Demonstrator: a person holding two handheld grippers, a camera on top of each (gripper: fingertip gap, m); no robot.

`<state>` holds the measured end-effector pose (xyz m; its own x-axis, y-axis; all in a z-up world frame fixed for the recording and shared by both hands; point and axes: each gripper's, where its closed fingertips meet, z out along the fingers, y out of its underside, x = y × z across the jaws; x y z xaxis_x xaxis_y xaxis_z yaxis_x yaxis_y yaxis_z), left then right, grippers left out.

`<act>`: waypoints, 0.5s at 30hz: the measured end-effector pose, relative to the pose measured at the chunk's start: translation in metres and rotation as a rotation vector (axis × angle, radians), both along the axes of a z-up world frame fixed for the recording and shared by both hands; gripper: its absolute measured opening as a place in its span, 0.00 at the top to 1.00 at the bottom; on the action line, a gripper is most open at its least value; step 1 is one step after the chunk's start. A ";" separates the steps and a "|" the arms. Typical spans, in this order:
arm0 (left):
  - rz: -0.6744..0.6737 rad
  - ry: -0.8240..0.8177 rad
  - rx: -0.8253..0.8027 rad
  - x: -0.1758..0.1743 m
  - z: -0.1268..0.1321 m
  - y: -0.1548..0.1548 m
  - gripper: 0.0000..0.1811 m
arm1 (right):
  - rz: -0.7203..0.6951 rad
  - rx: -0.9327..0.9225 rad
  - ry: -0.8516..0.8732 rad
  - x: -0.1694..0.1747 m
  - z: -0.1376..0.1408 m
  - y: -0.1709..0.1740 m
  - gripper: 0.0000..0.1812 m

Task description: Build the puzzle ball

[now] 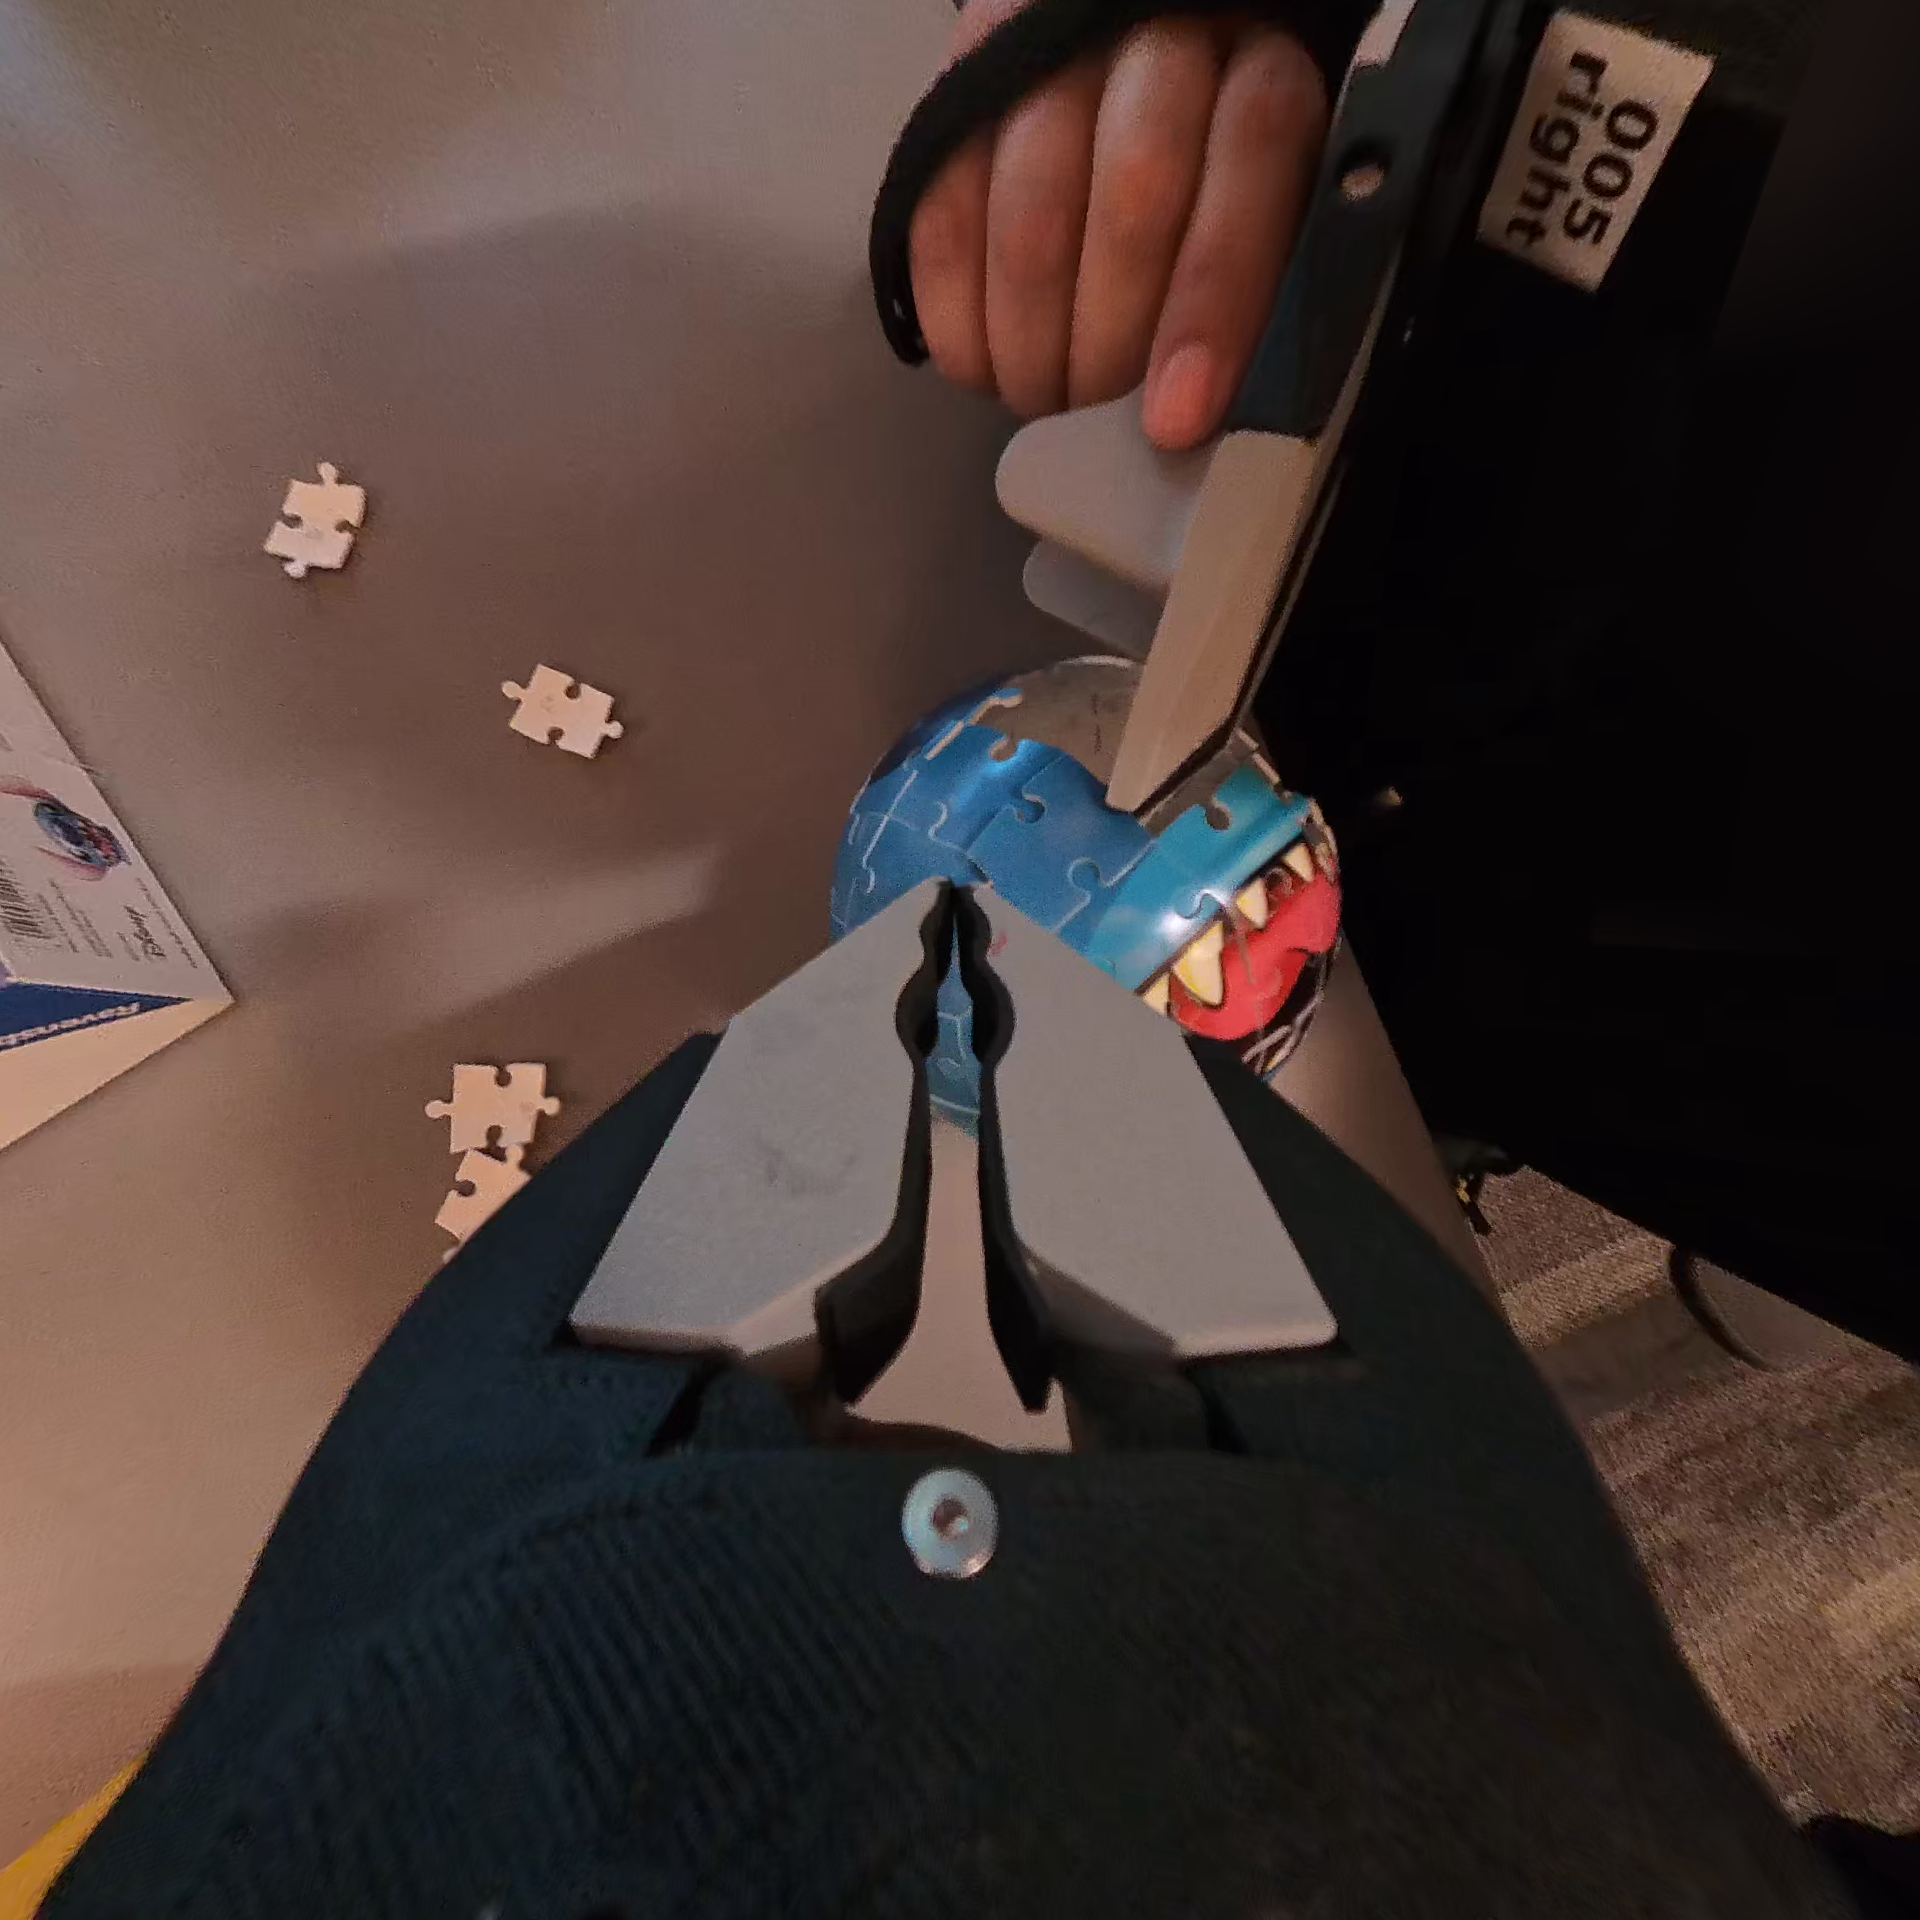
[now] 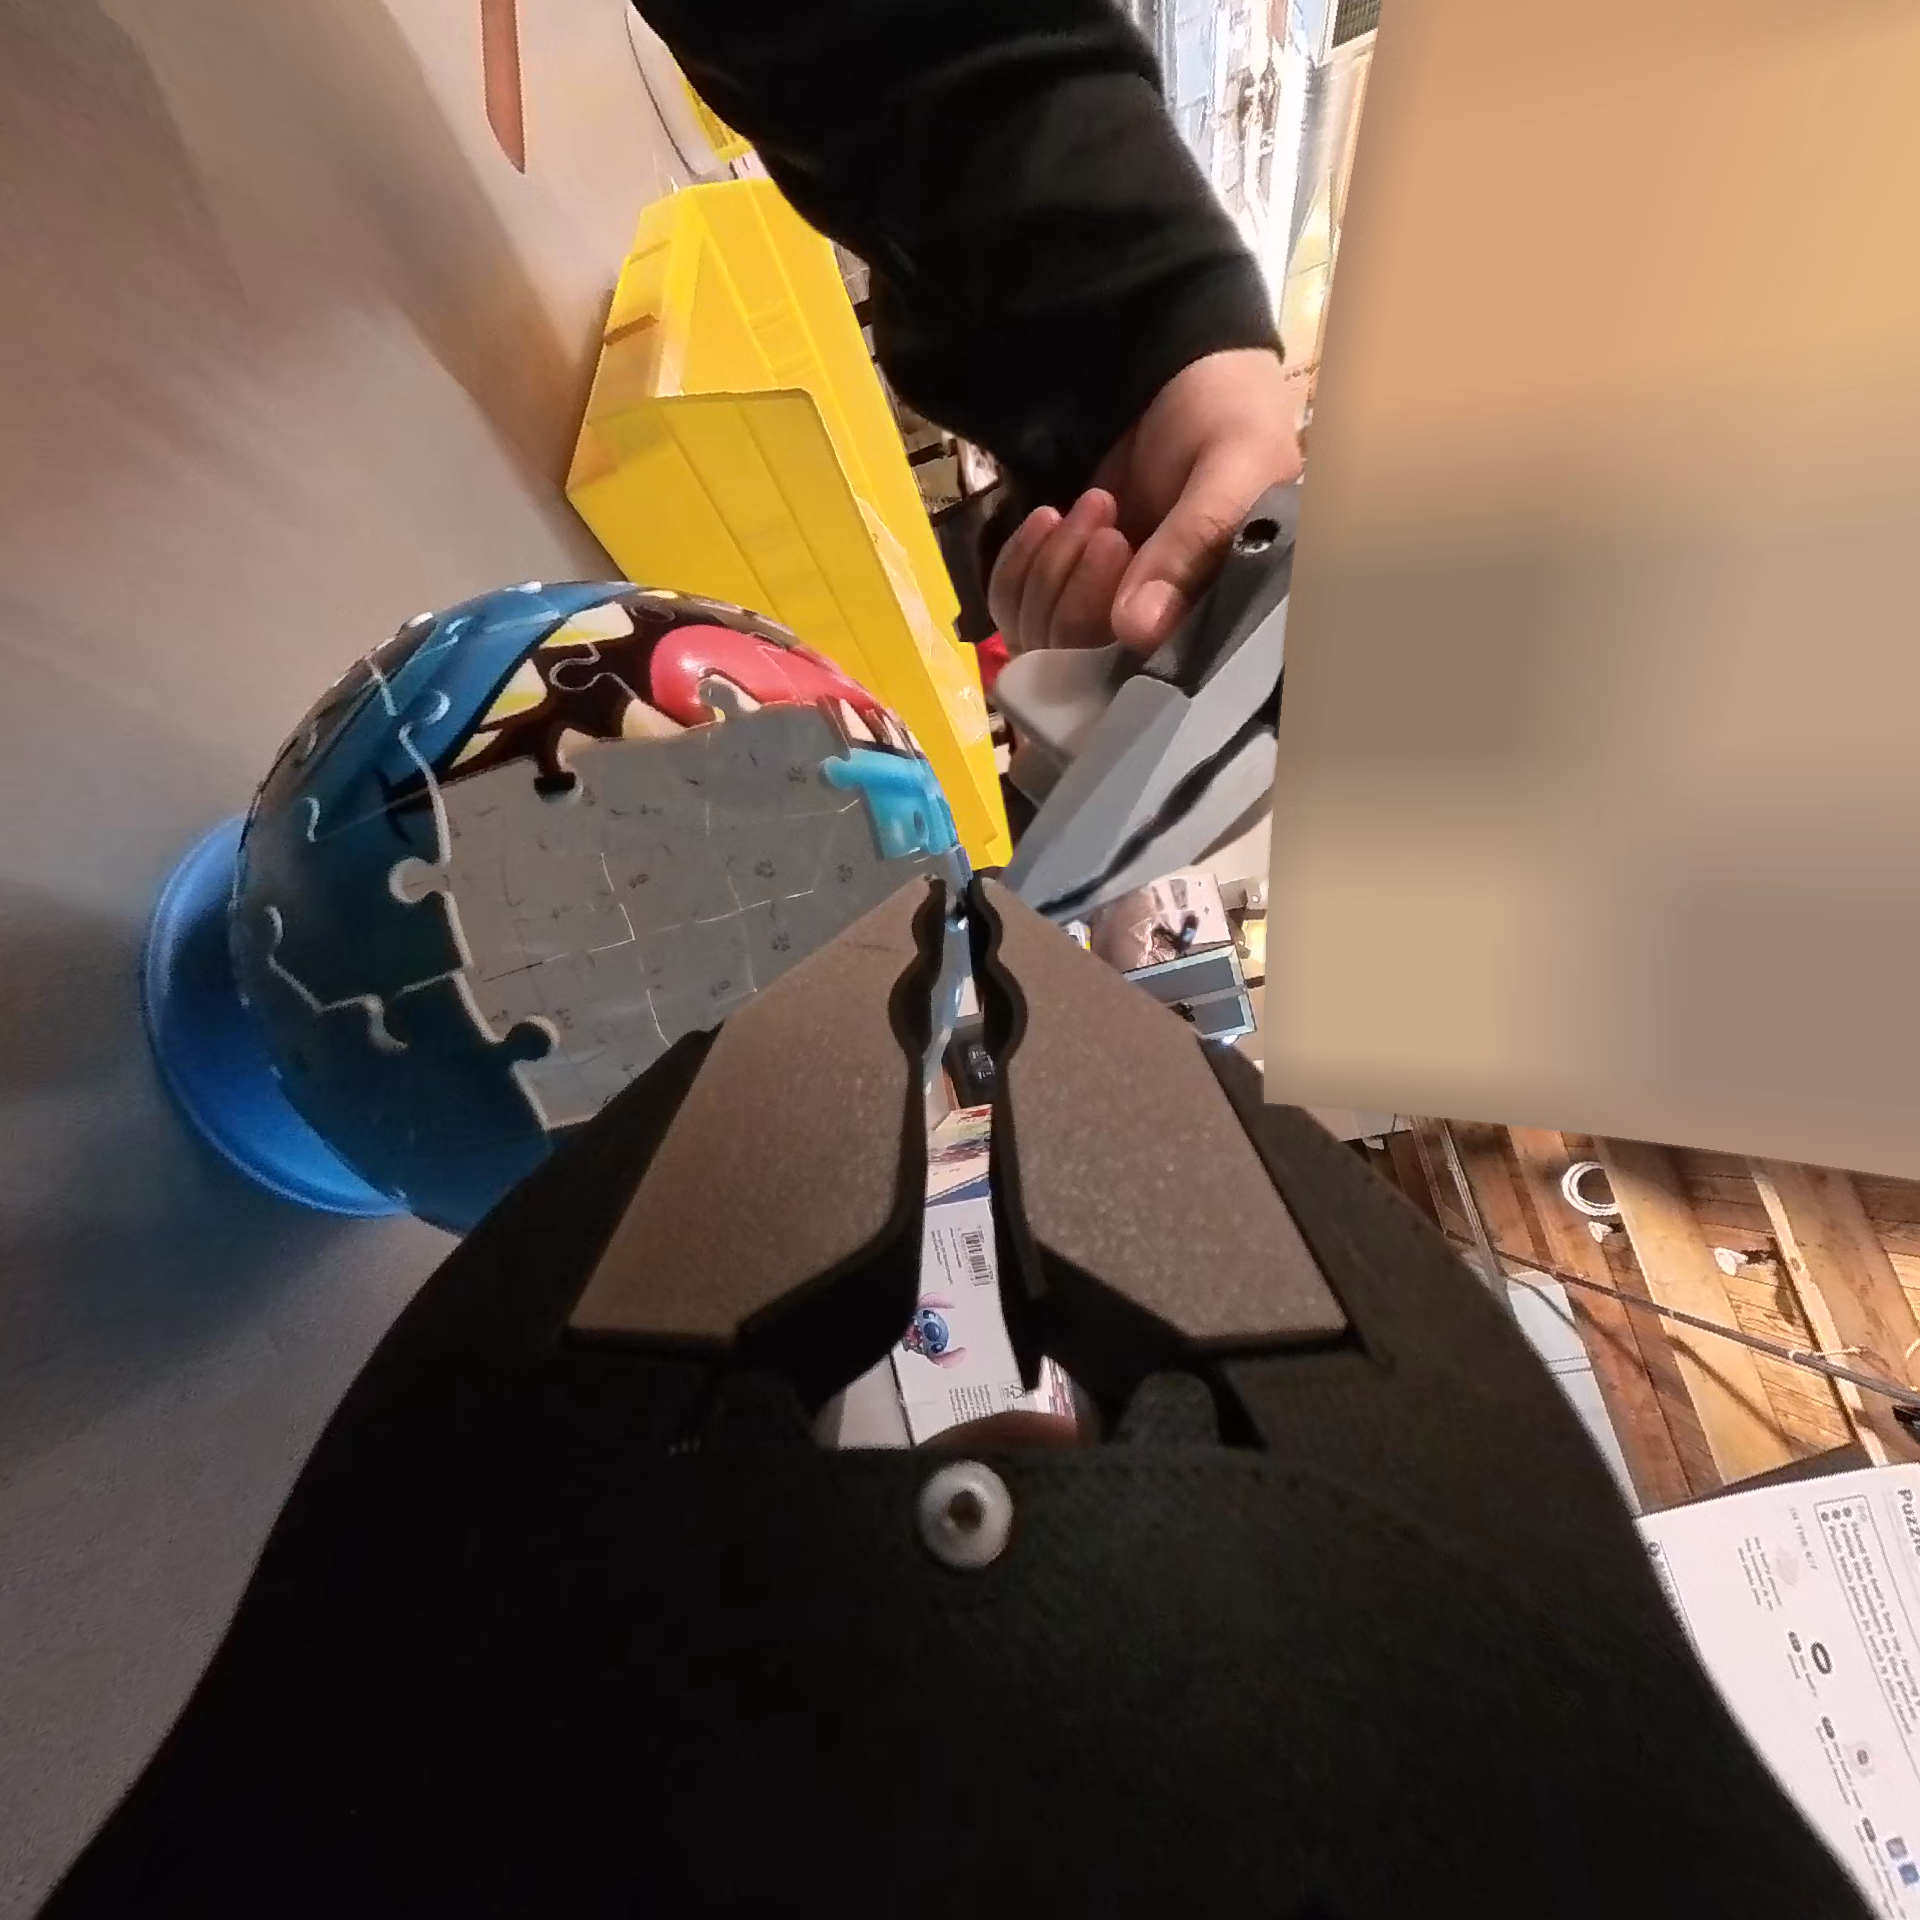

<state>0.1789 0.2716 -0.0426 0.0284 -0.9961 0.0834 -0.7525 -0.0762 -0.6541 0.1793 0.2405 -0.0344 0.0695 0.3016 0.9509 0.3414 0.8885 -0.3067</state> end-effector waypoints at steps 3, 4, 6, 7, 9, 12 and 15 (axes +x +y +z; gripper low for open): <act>0.002 0.007 0.005 -0.002 0.000 0.001 1.00 | -0.001 0.001 0.000 0.000 0.000 0.000 1.00; 0.005 0.001 0.011 -0.002 0.001 0.002 1.00 | 0.001 0.002 0.001 0.000 0.000 0.000 1.00; 0.008 -0.013 0.007 -0.002 0.005 0.002 1.00 | 0.001 0.001 0.002 0.000 0.000 0.000 1.00; 0.006 -0.016 0.005 -0.002 0.005 0.002 1.00 | 0.001 0.000 0.002 0.000 0.000 0.000 1.00; 0.001 -0.011 0.000 -0.002 0.004 0.001 1.00 | 0.000 0.001 0.001 0.000 0.000 0.000 1.00; -0.012 0.003 -0.010 -0.002 0.000 -0.002 1.00 | -0.001 0.003 0.000 0.000 0.000 0.000 1.00; -0.010 -0.002 -0.003 -0.002 0.003 -0.001 1.00 | -0.001 0.004 0.000 0.000 0.000 0.000 1.00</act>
